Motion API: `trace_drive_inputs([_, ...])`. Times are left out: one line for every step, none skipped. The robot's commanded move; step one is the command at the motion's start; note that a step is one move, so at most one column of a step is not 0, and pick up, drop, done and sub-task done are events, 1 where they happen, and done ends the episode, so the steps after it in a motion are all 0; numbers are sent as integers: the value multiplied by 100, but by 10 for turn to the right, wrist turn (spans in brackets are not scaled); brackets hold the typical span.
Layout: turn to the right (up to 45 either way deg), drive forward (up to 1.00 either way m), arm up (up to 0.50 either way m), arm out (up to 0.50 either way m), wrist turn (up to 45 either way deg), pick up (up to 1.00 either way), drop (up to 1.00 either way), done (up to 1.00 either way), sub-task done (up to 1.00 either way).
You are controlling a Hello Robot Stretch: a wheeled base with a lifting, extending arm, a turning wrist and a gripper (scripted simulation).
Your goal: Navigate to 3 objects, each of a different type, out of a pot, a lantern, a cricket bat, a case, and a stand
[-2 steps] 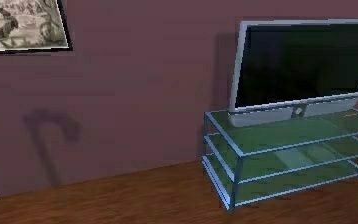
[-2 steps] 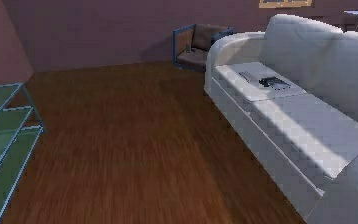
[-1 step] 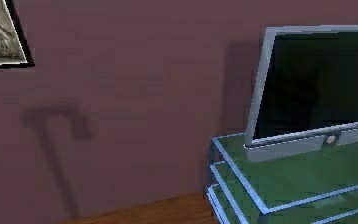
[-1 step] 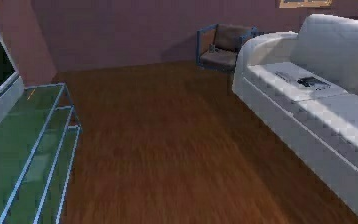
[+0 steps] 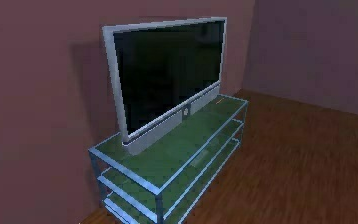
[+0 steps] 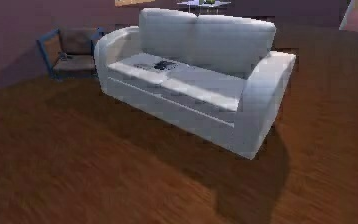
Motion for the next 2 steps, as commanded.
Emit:
trace_drive_inputs([0,0,0,0,0,0,0,0,100])
trace_drive_inputs([-450,0,0,0,0,0,0,0,0])
